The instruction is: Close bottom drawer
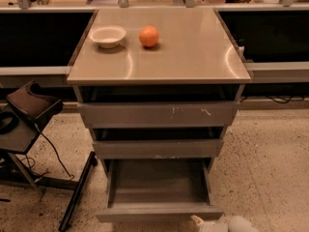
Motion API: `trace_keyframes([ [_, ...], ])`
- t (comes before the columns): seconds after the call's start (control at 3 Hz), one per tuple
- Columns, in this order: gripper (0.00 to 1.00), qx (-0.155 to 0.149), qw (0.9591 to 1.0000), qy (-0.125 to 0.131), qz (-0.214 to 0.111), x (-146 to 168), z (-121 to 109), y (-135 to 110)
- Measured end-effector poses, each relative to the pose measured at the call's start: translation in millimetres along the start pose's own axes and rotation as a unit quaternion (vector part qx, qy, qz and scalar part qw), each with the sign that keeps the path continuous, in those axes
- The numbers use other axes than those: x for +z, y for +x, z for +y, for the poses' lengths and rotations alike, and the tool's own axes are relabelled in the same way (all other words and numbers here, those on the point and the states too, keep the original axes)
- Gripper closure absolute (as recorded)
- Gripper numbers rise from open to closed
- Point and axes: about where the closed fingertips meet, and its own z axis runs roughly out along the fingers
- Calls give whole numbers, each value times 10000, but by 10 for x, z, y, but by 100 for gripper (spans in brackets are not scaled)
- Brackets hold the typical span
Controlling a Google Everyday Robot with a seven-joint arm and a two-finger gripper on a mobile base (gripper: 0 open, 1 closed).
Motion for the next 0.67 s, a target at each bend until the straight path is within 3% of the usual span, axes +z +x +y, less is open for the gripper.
trace_keyframes([
  [0.33,0,-180,9996,84,-187,62,-173,-233],
  [0.67,0,-156,9996,86,-227,96,-212,-223],
])
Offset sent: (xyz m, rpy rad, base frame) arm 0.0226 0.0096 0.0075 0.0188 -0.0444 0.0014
